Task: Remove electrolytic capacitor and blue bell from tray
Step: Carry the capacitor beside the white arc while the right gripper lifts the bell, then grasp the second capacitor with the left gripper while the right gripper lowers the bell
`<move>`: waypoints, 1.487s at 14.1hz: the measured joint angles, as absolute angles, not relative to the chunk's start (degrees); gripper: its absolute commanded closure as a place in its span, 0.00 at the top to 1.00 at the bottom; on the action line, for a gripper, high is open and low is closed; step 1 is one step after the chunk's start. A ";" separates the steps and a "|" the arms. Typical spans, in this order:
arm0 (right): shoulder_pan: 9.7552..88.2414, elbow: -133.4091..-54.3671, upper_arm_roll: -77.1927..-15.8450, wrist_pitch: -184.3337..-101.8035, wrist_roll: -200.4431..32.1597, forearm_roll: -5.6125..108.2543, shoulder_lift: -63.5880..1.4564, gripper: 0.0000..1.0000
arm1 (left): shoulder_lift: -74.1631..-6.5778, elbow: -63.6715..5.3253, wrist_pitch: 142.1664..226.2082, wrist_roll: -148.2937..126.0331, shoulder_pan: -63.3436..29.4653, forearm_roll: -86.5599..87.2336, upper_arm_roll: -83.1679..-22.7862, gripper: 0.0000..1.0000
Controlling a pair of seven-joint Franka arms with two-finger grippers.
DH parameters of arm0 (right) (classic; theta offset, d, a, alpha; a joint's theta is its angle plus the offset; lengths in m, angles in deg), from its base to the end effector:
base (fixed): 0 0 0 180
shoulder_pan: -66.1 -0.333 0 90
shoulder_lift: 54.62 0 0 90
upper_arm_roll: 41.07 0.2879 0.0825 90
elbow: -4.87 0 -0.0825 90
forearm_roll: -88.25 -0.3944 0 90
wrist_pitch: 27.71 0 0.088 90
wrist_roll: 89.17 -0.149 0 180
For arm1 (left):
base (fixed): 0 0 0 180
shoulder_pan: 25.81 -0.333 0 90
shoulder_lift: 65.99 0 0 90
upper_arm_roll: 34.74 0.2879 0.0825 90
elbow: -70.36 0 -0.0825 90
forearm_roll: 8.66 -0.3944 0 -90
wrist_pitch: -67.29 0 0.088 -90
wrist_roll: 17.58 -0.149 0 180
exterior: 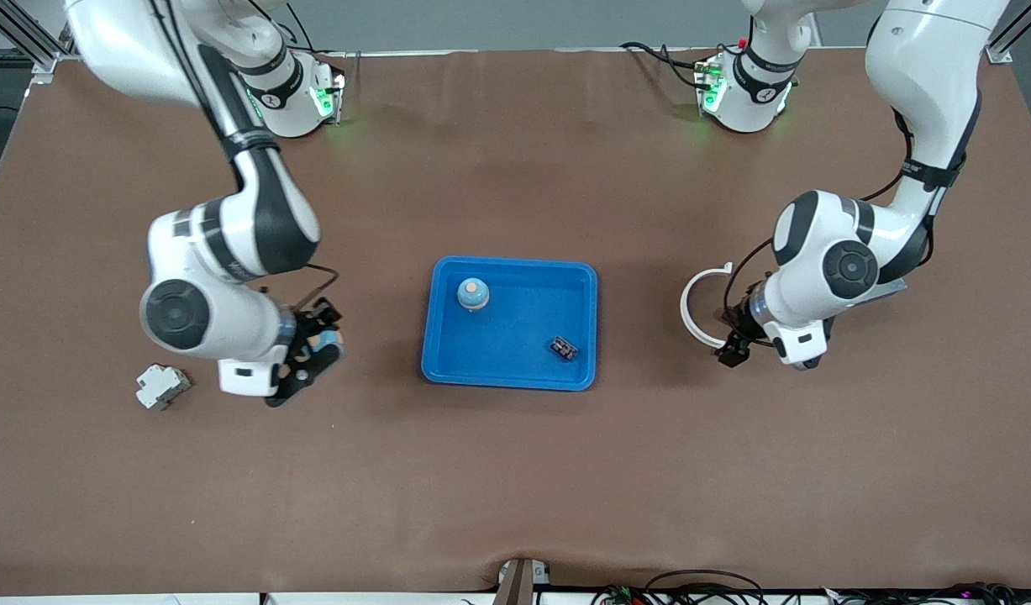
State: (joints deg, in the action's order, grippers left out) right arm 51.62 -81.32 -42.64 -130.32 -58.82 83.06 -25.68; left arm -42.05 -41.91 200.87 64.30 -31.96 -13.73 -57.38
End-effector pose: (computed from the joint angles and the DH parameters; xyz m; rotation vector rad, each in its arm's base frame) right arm 0.6379 0.1596 0.2881 -2.8236 -1.0750 0.3105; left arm 0.5858 -0.1711 0.2009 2.6235 1.6256 -0.1199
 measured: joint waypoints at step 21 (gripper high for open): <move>69.37 -101.09 -42.74 -154.34 -29.18 90.34 -25.93 0.15 | -18.37 -18.21 203.91 77.03 -6.32 -19.31 -54.81 0.26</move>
State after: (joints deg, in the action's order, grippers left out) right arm 69.37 -101.09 -42.74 -154.34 -29.18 90.34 -25.93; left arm -18.37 -18.21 203.91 77.03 -6.32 -19.31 -54.81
